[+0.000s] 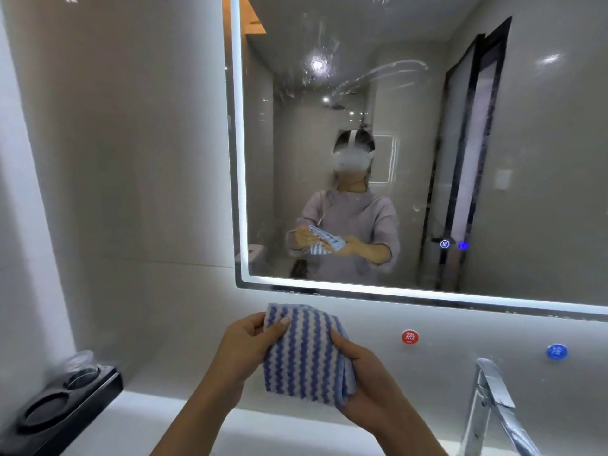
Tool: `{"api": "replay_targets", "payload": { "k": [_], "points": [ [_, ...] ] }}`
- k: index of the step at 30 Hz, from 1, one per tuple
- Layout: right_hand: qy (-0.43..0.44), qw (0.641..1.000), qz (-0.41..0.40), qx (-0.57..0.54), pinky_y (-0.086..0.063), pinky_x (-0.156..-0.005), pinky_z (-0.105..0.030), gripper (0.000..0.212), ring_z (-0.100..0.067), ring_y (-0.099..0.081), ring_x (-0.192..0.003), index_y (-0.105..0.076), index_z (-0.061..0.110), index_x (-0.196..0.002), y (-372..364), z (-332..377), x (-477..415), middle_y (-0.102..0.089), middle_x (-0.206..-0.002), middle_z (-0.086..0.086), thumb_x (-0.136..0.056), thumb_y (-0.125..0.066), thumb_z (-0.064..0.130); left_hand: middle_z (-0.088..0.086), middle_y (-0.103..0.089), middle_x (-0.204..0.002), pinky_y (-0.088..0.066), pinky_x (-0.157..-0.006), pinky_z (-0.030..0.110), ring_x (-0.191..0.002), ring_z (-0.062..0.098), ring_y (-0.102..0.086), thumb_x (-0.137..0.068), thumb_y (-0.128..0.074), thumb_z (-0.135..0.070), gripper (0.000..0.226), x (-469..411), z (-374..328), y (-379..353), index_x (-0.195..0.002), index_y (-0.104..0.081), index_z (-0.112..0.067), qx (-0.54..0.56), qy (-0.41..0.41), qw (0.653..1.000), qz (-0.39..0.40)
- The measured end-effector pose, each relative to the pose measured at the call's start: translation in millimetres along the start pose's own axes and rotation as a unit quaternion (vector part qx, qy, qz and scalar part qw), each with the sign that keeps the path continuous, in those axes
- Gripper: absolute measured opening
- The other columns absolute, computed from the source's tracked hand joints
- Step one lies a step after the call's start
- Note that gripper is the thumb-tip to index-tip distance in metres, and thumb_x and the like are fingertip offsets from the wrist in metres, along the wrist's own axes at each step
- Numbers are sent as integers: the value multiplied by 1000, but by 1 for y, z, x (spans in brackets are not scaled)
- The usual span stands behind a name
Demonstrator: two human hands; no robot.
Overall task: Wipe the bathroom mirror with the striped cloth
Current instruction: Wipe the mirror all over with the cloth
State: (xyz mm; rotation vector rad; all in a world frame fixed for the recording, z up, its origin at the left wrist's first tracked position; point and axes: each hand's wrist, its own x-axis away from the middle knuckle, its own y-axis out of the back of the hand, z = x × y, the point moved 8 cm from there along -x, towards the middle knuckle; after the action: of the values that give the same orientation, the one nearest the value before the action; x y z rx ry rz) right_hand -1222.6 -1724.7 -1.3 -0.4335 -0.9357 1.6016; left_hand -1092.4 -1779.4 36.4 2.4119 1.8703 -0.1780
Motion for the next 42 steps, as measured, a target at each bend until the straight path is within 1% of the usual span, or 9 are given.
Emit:
{"api": "replay_targets", "payload": {
  "k": [13,16,18,23,27,30,34,40,42],
  "points": [
    [77,996,-45,24,-55,-77,-52,43,-44,-66,-96,-53,-8,-119,-33,-11,-87,-62,-114,-33,-93,-48,25,6,-76,-91,-54,-61,23,-79,18,-72,-83,-65,-22,20,-72,23,77,-101,-70,-13,65,24,996,54],
    [184,978,-94,20,-59,-62,-44,35,-36,-70,-86,-51,4,-126,-31,10,-105,-68,-108,-26,-99,-41,25,8,-75,-84,-55,-58,20,-70,16,-71,-89,-58,-12,14,-99,29,99,-100,-66,-10,92,28,995,32],
    [276,950,-133,55,-57,-71,-43,31,-29,-70,-87,-53,12,-121,-30,32,-110,-68,-107,-17,-97,-44,28,9,-73,-89,-57,-62,21,-73,18,-70,-91,-53,-4,15,-117,22,114,-97,-65,-10,70,-9,998,8],
    [448,842,-247,172,-46,-97,-40,25,-20,-61,-105,-52,23,-120,-48,85,-115,-61,-120,-3,-96,-48,28,-2,-65,-110,-50,-85,20,-100,12,-62,-89,-59,-12,22,-145,-28,124,-107,-62,-25,-185,-224,957,-12],
    [543,705,-302,342,-44,-82,-16,18,5,-57,-90,-42,37,-115,-74,115,-127,-58,-104,17,-101,-40,26,-4,-42,-144,-25,-110,18,-133,8,-37,-94,-48,-13,44,-162,-55,109,-138,-43,-17,-302,-335,892,-20],
    [566,632,-316,424,-50,-89,-32,38,-15,-56,-105,-43,17,-132,-85,122,-145,-57,-120,-6,-98,-37,32,4,-18,-157,-8,-113,18,-145,14,-12,-96,-41,-10,55,-178,-68,94,-147,-22,-11,-416,-407,812,-36],
    [583,566,-290,505,-23,-118,-44,58,-22,-16,-146,-9,21,-149,-95,120,-180,-16,-158,-4,-98,-37,25,15,-8,-157,-8,-118,39,-145,31,-1,-98,-37,-18,57,-211,-76,80,-147,-11,-2,-575,-474,665,-58],
    [545,338,-378,667,2,-121,-41,59,-29,-3,-144,-3,15,-148,-93,109,-211,-3,-155,-6,-100,-32,34,14,-17,-156,-12,-114,44,-144,32,-11,-96,-42,-31,62,-241,-85,73,-147,-19,-6,-604,-509,608,-76],
    [511,307,-391,701,10,-119,-35,63,-28,3,-146,1,16,-149,-84,109,-217,3,-156,-5,-99,-24,45,14,-18,-156,-11,-114,46,-143,32,-12,-95,-43,-35,64,-245,-86,72,-147,-20,-7,-601,-516,603,-88]
  ]
}}
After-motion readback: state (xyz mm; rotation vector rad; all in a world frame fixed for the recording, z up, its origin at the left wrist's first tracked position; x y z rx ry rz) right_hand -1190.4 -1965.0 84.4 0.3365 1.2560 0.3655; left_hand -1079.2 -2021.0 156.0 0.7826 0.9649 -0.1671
